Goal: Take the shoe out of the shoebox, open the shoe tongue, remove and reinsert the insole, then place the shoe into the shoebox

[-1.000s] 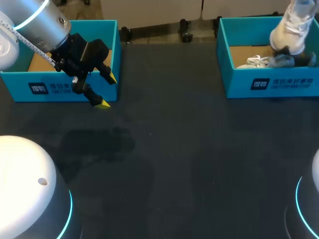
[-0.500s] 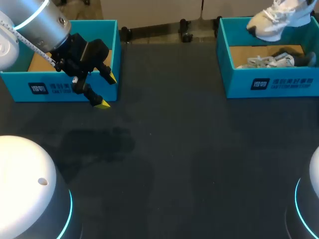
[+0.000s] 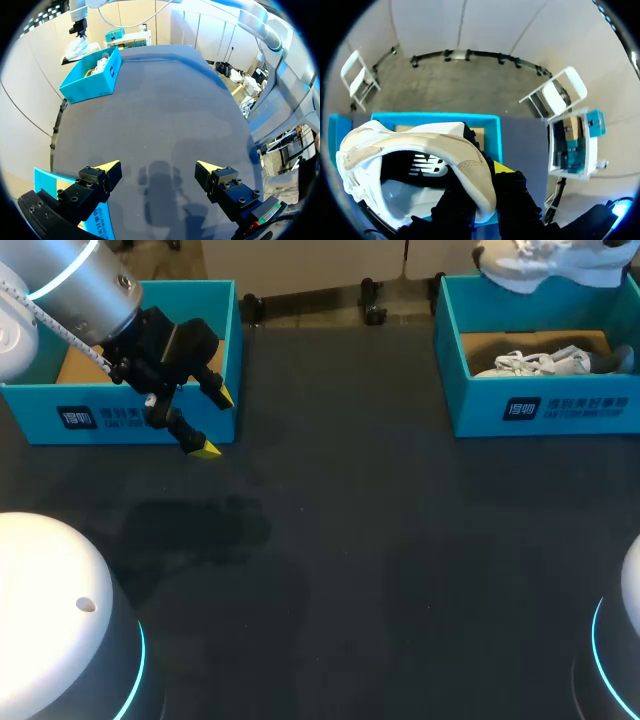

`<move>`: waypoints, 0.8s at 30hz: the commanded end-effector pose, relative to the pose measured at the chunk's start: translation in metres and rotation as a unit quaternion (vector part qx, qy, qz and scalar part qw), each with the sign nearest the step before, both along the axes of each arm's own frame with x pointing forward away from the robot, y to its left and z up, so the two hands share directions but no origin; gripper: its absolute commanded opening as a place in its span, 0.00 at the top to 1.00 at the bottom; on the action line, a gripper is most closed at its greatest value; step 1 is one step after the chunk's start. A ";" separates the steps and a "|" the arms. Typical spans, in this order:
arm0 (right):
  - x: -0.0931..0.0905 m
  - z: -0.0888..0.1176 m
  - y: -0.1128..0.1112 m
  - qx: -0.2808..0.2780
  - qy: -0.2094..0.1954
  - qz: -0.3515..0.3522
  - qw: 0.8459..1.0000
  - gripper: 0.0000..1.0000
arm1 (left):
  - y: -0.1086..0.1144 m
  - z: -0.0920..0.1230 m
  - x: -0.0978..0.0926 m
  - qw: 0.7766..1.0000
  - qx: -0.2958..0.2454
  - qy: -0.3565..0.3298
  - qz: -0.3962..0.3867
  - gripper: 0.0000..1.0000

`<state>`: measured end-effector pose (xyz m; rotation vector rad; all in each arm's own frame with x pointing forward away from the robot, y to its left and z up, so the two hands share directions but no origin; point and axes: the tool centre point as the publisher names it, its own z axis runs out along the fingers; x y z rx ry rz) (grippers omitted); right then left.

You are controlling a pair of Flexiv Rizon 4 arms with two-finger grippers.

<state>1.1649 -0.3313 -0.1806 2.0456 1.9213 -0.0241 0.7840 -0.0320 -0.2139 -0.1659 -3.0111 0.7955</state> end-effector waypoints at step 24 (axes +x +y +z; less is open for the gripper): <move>-0.010 -0.028 0.000 -0.038 -0.006 -0.040 0.998 1.00 | 0.000 0.000 -0.001 1.000 0.001 -0.001 0.000 0.00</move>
